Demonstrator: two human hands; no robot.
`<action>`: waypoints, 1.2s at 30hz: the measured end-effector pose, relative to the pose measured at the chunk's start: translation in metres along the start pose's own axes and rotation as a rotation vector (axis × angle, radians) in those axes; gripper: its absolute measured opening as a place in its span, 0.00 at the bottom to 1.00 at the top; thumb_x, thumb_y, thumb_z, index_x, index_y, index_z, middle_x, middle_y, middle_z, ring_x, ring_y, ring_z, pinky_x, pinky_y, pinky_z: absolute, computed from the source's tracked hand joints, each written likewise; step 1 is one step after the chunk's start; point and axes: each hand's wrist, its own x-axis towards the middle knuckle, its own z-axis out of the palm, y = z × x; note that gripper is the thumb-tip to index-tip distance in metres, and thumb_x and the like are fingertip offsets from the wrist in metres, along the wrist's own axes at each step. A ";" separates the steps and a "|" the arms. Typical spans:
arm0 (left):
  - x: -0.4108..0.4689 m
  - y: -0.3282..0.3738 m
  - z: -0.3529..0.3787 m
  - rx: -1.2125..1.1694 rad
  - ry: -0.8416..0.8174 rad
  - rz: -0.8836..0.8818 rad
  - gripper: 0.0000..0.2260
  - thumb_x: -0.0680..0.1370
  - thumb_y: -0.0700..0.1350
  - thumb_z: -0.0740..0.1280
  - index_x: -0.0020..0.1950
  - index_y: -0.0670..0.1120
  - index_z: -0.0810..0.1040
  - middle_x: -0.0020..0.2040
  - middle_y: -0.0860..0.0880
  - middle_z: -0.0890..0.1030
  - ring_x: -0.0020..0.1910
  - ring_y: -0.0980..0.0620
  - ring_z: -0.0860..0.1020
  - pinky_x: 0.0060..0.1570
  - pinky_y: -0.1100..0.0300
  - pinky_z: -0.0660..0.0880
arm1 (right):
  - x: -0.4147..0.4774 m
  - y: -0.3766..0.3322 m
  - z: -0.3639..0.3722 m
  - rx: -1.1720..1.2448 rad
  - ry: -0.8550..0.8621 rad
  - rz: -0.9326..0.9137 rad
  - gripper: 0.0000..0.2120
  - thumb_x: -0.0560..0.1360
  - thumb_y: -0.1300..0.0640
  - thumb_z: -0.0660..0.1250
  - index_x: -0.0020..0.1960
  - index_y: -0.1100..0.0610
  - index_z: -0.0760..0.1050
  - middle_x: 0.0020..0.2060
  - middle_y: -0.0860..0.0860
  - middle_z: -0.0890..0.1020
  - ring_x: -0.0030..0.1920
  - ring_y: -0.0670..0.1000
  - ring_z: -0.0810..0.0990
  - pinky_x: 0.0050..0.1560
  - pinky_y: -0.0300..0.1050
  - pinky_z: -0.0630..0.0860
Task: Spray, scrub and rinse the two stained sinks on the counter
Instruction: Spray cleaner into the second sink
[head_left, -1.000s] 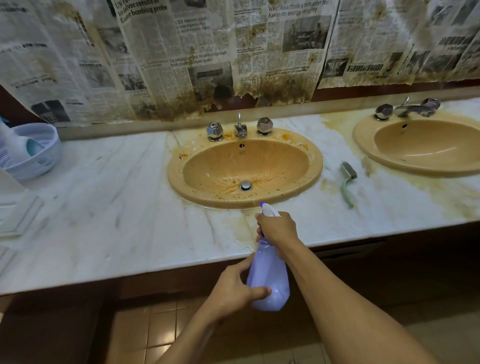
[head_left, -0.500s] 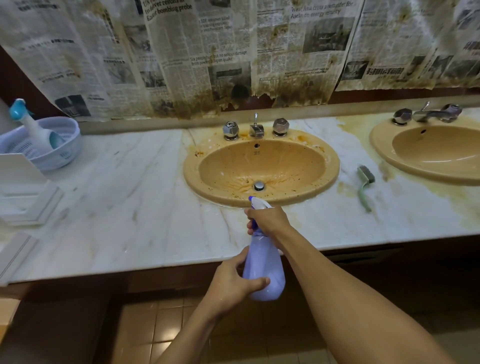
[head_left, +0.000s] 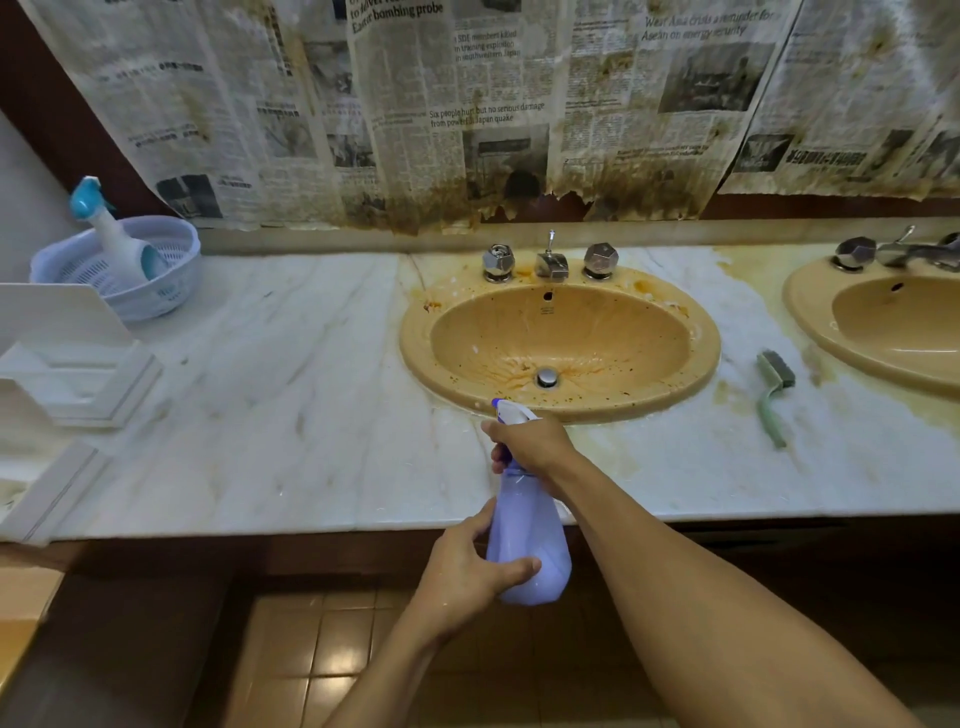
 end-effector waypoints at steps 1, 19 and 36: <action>0.000 -0.001 -0.001 -0.009 0.004 -0.003 0.38 0.69 0.59 0.78 0.78 0.58 0.70 0.69 0.58 0.78 0.66 0.53 0.77 0.62 0.49 0.80 | 0.001 0.000 0.001 -0.011 -0.013 -0.011 0.14 0.76 0.54 0.73 0.61 0.53 0.77 0.34 0.58 0.84 0.34 0.53 0.82 0.44 0.52 0.80; 0.051 0.080 0.089 0.143 -0.091 0.093 0.40 0.70 0.54 0.80 0.79 0.57 0.66 0.75 0.59 0.72 0.67 0.54 0.75 0.51 0.67 0.78 | -0.008 -0.022 -0.147 0.093 0.075 -0.209 0.18 0.69 0.46 0.74 0.57 0.51 0.82 0.35 0.54 0.82 0.37 0.52 0.79 0.44 0.50 0.77; 0.167 0.181 0.224 0.350 -0.155 0.365 0.26 0.78 0.49 0.73 0.75 0.57 0.71 0.71 0.60 0.74 0.65 0.60 0.76 0.62 0.55 0.77 | -0.001 -0.071 -0.369 -0.001 0.617 -0.587 0.04 0.77 0.54 0.72 0.46 0.53 0.81 0.36 0.48 0.81 0.36 0.44 0.78 0.39 0.38 0.74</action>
